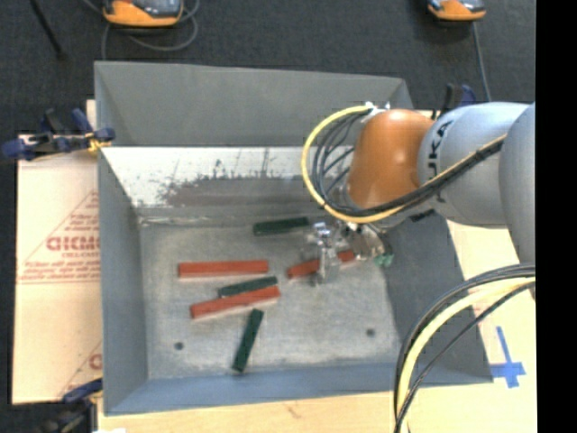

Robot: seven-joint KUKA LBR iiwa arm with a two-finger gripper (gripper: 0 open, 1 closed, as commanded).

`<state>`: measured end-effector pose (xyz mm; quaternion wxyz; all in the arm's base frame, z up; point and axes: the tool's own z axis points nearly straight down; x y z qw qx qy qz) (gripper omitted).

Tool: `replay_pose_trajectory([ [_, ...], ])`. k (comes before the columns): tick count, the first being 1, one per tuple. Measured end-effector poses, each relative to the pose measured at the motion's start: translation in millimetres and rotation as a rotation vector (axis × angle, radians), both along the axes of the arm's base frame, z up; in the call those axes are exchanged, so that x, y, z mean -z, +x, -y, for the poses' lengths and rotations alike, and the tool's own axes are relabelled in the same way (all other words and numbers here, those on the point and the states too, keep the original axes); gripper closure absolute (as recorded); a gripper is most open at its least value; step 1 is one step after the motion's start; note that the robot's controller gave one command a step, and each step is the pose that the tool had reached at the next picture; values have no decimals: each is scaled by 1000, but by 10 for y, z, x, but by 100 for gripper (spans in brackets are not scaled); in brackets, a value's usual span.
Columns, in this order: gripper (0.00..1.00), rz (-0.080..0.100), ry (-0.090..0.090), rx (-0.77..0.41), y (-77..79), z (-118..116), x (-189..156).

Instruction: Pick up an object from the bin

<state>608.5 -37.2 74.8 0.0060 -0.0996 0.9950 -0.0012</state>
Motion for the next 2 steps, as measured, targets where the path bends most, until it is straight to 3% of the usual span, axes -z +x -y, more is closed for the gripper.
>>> replay_pose_trajectory([
  [1, 100, -2, -1, 2, 20, 12, -243],
  [2, 100, 1, -1, 7, 51, 27, -1054],
])
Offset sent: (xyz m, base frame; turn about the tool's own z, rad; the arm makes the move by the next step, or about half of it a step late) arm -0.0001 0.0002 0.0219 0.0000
